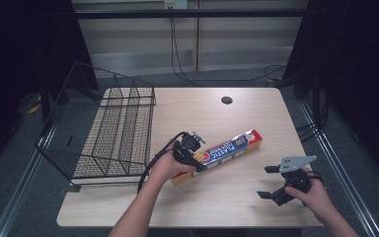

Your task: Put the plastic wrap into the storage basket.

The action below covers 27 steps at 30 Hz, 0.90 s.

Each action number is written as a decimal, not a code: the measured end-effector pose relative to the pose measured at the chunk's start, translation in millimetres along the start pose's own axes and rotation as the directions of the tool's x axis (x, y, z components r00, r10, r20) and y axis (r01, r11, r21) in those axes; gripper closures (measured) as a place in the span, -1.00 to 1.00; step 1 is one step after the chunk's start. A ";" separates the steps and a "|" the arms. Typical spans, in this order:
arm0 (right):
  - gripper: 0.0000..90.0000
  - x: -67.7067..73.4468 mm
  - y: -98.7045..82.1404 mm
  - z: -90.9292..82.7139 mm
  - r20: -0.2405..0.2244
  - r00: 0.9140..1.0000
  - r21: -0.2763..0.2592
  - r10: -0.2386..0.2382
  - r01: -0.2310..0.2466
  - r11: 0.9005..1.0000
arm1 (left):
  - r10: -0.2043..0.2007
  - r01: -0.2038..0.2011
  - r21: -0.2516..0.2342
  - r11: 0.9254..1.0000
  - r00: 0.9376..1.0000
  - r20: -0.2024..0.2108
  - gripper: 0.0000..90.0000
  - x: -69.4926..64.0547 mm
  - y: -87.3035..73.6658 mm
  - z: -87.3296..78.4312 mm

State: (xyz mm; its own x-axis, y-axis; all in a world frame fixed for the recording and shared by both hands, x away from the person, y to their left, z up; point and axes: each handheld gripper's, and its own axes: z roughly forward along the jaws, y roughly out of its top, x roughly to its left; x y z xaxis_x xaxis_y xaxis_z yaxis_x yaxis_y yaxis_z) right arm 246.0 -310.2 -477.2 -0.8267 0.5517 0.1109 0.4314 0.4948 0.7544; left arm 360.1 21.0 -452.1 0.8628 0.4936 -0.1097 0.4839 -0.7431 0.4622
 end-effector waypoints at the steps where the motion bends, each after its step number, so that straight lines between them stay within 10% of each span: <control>1: -0.90 0.1 0.6 0.5 0.000 1.000 -0.003 0.002 -0.002 1.000 | -0.002 0.002 0.008 1.000 1.000 0.001 -0.25 0.5 1.5 0.2; 9: -0.90 -0.3 -0.1 1.7 0.001 1.000 -0.005 -0.001 0.001 1.000 | -0.035 0.037 -0.033 0.999 0.998 0.053 -0.35 3.1 26.7 12.7; 20: -0.90 -1.1 0.0 0.9 -0.008 1.000 -0.010 -0.003 0.003 1.000 | 0.074 -0.074 0.029 0.997 0.997 0.023 -0.21 -7.1 59.6 34.8; 27: -0.90 -0.7 0.2 1.1 -0.006 1.000 -0.008 -0.006 0.006 1.000 | 0.052 -0.053 0.083 0.995 0.998 0.024 -0.09 -10.9 64.2 32.5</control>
State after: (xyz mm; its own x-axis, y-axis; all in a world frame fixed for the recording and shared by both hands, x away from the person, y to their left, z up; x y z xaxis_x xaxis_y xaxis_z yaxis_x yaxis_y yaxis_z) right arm 247.1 -309.8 -477.9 -0.8316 0.5444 0.1099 0.4230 0.4927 0.7605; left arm 386.5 -46.8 -449.8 0.8899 0.4436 -0.1066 0.4475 -0.8033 0.3931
